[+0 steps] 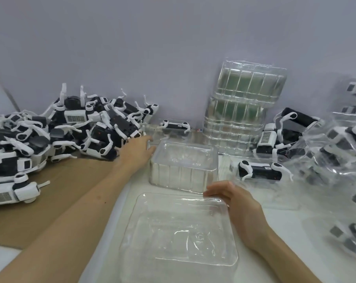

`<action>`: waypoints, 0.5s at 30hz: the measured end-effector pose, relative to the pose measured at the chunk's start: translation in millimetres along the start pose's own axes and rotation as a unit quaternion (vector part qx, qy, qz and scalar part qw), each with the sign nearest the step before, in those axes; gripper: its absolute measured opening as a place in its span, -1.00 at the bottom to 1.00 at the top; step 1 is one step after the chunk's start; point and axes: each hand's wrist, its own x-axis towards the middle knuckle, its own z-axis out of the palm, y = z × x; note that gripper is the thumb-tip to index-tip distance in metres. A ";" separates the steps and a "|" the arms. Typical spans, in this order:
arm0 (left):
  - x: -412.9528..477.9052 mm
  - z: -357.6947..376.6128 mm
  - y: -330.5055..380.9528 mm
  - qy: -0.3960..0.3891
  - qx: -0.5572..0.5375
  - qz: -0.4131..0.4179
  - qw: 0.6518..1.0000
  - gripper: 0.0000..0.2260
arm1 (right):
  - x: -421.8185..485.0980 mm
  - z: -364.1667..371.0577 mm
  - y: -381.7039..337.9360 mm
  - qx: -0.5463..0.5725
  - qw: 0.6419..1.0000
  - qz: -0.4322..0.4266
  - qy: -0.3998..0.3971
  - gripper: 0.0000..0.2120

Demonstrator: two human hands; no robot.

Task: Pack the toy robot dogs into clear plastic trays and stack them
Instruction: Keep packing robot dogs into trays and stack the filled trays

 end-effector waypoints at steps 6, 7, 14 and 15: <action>-6.7 -17.2 -2.7 0.115 -0.096 -0.014 0.989 -0.79 | -1.8 2.7 -4.3 -0.002 1.000 0.006 -0.007 -0.61; -8.6 -25.8 -3.1 0.131 -0.145 -0.026 0.980 -0.79 | -2.4 3.1 -4.7 -0.003 1.000 0.008 -0.007 -0.61; -33.5 -99.6 15.8 0.171 -0.646 -0.229 0.708 -0.81 | -11.0 5.7 -10.8 -0.023 0.999 -0.016 0.040 -0.74; -41.5 -108.7 16.4 0.162 -0.693 -0.242 0.660 -0.82 | -13.0 5.9 -14.3 -0.037 0.998 -0.031 0.051 -0.77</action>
